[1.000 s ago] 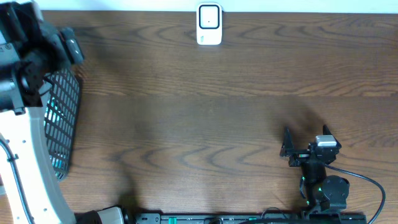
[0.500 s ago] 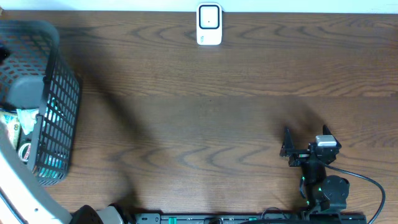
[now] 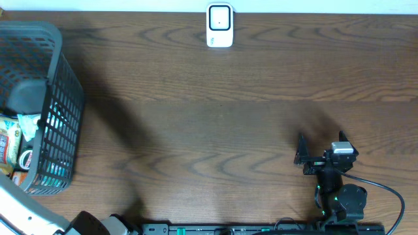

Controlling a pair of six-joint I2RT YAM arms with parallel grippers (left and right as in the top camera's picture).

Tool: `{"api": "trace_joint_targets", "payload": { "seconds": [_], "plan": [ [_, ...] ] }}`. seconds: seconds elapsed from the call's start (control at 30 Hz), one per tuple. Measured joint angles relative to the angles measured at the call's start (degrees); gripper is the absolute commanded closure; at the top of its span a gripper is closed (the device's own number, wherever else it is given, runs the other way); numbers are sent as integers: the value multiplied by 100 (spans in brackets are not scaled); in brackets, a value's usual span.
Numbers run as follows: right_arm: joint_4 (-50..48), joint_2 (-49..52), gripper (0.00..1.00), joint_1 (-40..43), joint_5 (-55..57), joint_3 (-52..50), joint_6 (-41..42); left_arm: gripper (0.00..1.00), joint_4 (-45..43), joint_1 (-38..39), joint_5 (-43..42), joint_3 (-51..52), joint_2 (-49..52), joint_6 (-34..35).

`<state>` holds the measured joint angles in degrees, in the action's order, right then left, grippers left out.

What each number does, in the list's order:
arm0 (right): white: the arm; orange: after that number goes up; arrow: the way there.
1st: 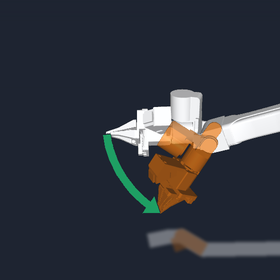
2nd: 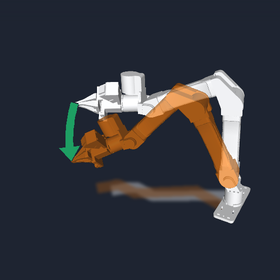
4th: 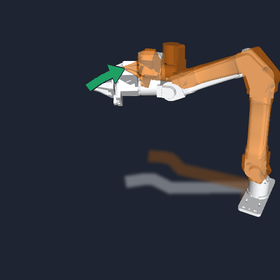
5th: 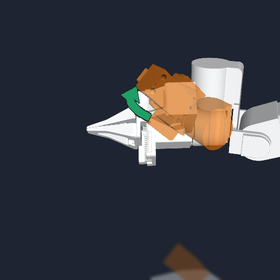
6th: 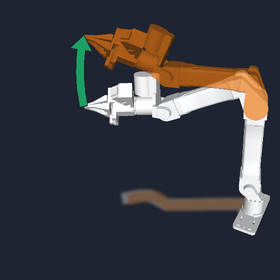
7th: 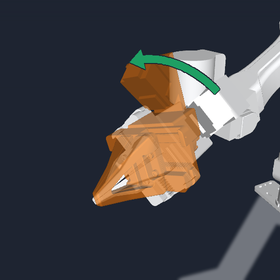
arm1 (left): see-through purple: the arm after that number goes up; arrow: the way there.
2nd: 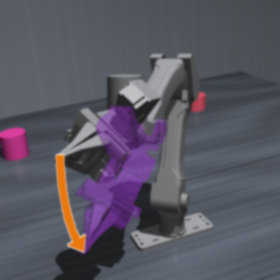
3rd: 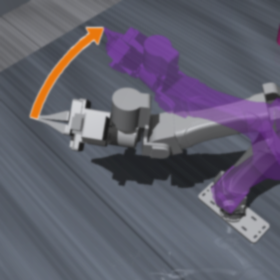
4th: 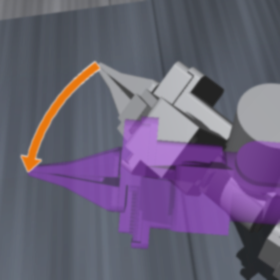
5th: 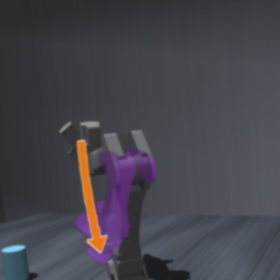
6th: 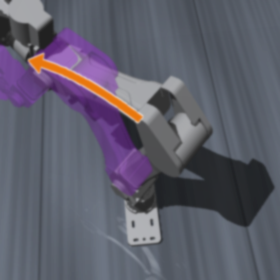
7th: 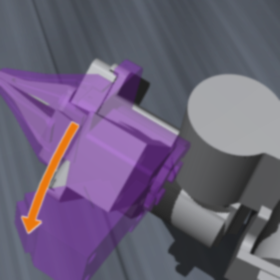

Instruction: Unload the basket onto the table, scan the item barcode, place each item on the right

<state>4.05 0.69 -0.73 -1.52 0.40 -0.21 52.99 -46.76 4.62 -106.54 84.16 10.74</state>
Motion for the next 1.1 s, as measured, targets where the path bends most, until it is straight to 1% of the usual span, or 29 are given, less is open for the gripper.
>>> {"api": "trace_joint_targets", "payload": {
  "seconds": [0.23, 0.47, 0.63, 0.7, 0.77, 1.1],
  "plan": [
    [0, 0, 1, 0, 0, 0, 0, 2, 33, -214, 94, 0, 256, 0],
    [0, 0, 1, 0, 0, 0, 0, 2, 387, -433, 153, 0, 909, -52],
    [0, 0, 1, 0, 0, 0, 2, 2, 407, -479, 177, 0, 1399, -496],
    [0, 0, 1, 0, 0, 0, 2, 0, 409, -479, 177, 0, 1580, -636],
    [0, 0, 1, 0, 0, 0, 0, 5, 420, -479, 175, 0, 1781, -774],
    [-2, 0, 1, 0, 0, 0, 2, 6, 649, -424, 173, 0, 2691, -1384]
  ]
}}
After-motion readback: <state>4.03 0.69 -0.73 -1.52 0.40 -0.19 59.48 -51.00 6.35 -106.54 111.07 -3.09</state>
